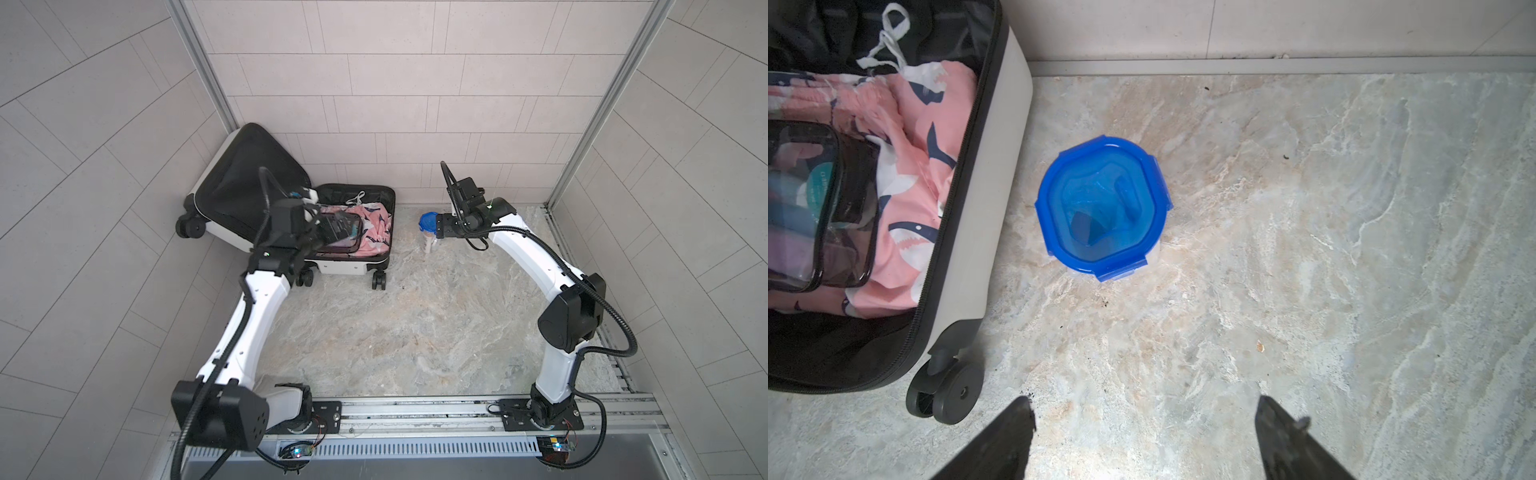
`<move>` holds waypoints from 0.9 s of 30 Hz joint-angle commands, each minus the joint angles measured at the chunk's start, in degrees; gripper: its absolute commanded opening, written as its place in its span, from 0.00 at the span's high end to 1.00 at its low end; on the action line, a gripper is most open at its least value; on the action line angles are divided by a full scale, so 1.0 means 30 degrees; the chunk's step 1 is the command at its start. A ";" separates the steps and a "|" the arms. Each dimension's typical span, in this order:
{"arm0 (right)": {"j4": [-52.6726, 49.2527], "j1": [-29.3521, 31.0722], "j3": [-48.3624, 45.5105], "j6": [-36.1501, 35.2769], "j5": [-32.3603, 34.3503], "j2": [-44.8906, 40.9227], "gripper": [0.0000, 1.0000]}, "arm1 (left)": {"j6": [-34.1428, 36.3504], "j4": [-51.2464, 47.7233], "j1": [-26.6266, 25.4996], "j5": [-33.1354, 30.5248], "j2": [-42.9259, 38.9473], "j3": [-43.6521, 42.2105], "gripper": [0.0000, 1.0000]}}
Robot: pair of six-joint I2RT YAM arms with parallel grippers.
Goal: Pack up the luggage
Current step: 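Grasp the blue-lidded cup top with the right gripper while the left gripper approaches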
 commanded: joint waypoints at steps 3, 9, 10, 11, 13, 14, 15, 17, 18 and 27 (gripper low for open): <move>-0.0887 0.0137 0.1099 -0.1772 -0.0431 0.1507 0.13 | -0.2425 0.3837 -0.3926 -0.3808 -0.3386 -0.5539 0.00; -0.2288 0.0219 0.3622 -0.3447 0.0303 0.3855 0.01 | -0.3598 0.4351 -0.6405 -0.6329 -0.6423 -0.9858 0.00; -0.2527 0.0251 0.4154 -0.3644 0.0457 0.4311 0.01 | -0.3708 0.4195 -0.6556 -0.6437 -0.6689 -1.0301 0.00; -0.2730 0.0255 0.4736 -0.3797 0.0531 0.4772 0.01 | -0.3813 0.3910 -0.6652 -0.6595 -0.6898 -1.0617 0.00; -0.3118 0.0288 0.5813 -0.4035 0.0692 0.5567 0.01 | -0.3983 0.3737 -0.6659 -0.6573 -0.7129 -1.1121 0.00; -0.3340 0.0284 0.6492 -0.4131 0.0759 0.6086 0.01 | -0.3974 0.3734 -0.6682 -0.6528 -0.7189 -1.1333 0.00; -0.3623 0.0287 0.7158 -0.4223 0.0801 0.6563 0.01 | -0.3982 0.3760 -0.6713 -0.6494 -0.7222 -1.1482 0.00; -0.4391 0.0317 0.8866 -0.4424 0.1026 0.7683 0.01 | -0.3981 0.3749 -0.6768 -0.6459 -0.7092 -1.1627 0.00; -0.4720 0.0313 0.9599 -0.4487 0.1114 0.8148 0.01 | -0.3983 0.3762 -0.6779 -0.6450 -0.7035 -1.1655 0.00; -0.4208 0.0375 1.1526 -0.5482 0.2338 1.0079 0.01 | -0.3981 0.3761 -0.6776 -0.6179 -0.6127 -1.1137 0.00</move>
